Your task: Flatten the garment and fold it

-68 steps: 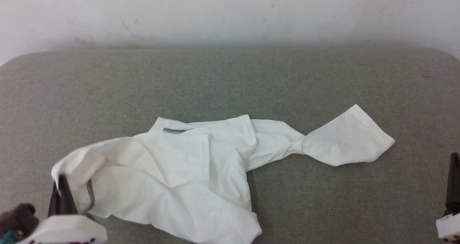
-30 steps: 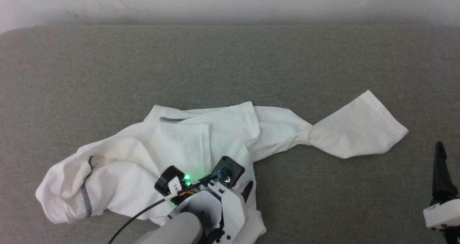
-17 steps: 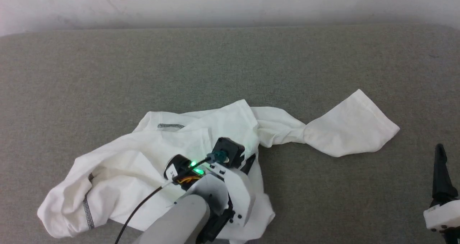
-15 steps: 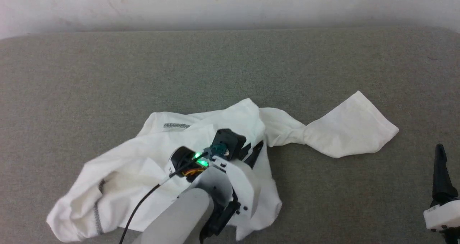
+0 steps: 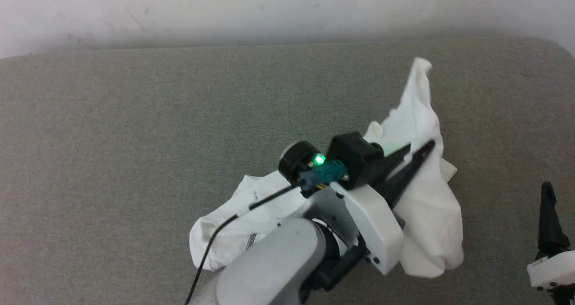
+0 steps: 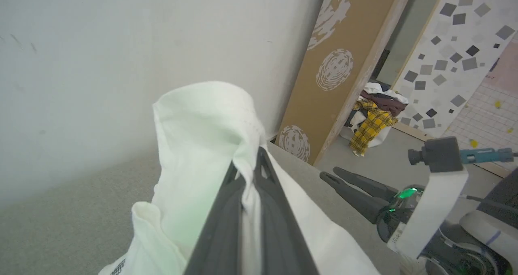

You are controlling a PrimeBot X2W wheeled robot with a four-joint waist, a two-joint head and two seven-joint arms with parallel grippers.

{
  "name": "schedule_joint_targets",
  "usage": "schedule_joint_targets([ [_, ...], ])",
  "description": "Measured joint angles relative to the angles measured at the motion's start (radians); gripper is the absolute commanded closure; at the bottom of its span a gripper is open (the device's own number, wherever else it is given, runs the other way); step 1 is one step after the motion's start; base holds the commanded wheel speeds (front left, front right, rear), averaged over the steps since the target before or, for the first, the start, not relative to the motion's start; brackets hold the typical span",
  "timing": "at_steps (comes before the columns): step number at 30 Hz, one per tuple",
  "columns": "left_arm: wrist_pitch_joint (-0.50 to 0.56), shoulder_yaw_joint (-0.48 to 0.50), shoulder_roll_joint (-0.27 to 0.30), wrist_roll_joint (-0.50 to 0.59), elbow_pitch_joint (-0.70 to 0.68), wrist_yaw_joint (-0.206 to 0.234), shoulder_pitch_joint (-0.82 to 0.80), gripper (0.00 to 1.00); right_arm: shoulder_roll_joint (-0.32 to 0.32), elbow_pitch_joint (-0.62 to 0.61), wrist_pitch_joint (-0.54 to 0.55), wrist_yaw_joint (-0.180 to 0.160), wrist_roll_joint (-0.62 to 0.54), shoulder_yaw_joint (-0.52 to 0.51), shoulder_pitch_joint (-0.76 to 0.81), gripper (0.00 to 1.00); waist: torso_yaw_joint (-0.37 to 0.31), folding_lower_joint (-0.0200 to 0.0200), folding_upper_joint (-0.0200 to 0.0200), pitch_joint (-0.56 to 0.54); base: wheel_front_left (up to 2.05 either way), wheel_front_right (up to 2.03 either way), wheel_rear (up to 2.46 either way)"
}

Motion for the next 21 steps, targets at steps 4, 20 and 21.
schedule_joint_targets([
  [4,0.035,-0.090,-0.004,-0.013,0.077,-0.019,0.034,1.00,0.000,0.008,-0.001,0.000,0.008,0.011,0.000,0.00,-0.013,0.0000,0.0000,0.012,0.00,0.00,0.00],
  [20,0.050,-0.106,0.021,-0.083,0.089,-0.048,0.091,0.00,0.000,0.027,0.001,0.000,0.008,-0.002,-0.001,0.00,-0.004,0.0000,0.0000,0.030,0.00,0.00,0.00],
  [21,0.051,-0.099,0.037,-0.068,0.077,-0.036,0.078,0.00,0.000,0.027,0.001,0.000,0.008,-0.002,-0.001,0.00,-0.001,0.0000,0.0000,0.027,0.00,0.00,0.00],
])
